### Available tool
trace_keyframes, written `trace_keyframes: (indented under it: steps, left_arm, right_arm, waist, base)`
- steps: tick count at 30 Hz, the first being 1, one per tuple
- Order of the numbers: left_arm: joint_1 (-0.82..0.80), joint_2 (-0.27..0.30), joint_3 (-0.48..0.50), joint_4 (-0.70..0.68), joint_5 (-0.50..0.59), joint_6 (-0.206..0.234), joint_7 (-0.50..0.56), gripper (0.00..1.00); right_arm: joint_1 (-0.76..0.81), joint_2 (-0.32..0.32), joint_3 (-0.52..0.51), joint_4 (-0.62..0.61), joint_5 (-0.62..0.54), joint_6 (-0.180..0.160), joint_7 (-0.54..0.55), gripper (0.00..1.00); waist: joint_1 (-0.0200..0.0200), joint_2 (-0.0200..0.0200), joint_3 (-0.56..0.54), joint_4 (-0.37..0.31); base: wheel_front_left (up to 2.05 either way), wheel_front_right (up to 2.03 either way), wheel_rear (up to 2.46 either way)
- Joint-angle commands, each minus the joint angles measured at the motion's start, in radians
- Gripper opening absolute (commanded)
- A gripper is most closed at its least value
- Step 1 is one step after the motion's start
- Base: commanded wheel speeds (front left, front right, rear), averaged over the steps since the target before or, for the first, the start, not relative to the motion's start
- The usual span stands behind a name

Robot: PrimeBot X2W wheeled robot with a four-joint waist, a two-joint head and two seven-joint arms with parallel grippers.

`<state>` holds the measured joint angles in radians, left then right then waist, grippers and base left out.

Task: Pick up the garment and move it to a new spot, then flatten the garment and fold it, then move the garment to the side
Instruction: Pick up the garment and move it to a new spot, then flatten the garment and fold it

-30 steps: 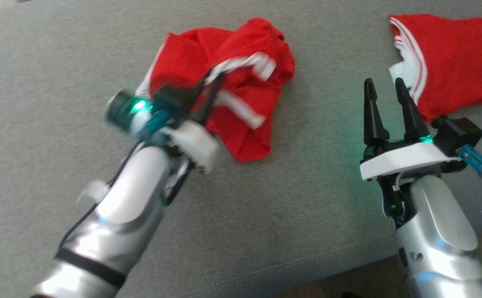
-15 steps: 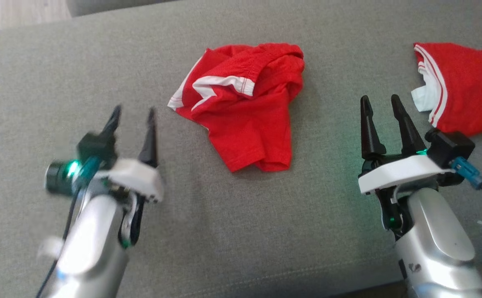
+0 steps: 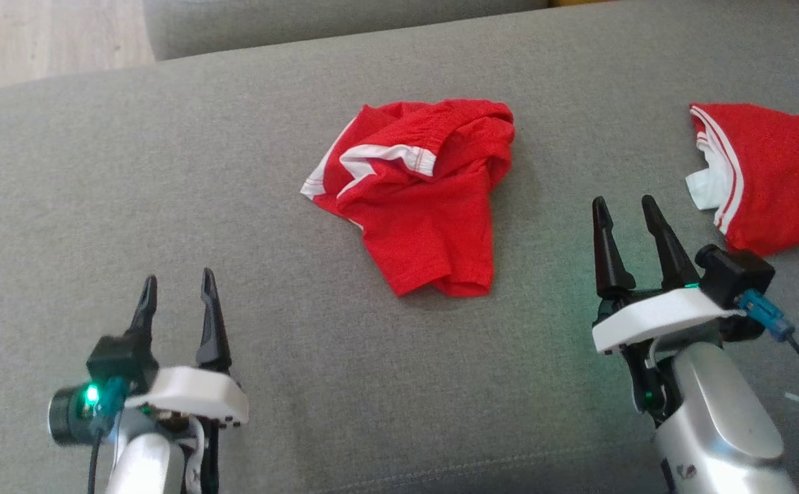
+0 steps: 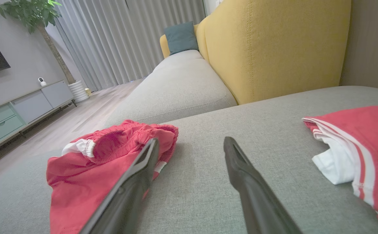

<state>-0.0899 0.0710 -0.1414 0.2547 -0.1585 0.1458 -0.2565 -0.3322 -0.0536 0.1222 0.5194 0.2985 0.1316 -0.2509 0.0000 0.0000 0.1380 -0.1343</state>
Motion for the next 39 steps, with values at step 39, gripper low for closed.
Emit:
trace_keyframes:
  steps: [39]
  left_arm:
    - [-0.001,-0.021,-0.084,-0.053,-0.028,-0.017,-0.005,1.0]
  right_arm:
    - [-0.2,0.003,0.143,0.119,0.112,-0.001,-0.011,1.0]
  waist:
    - [0.0,0.0,0.095,0.258]
  base:
    - [0.0,0.0,0.0]
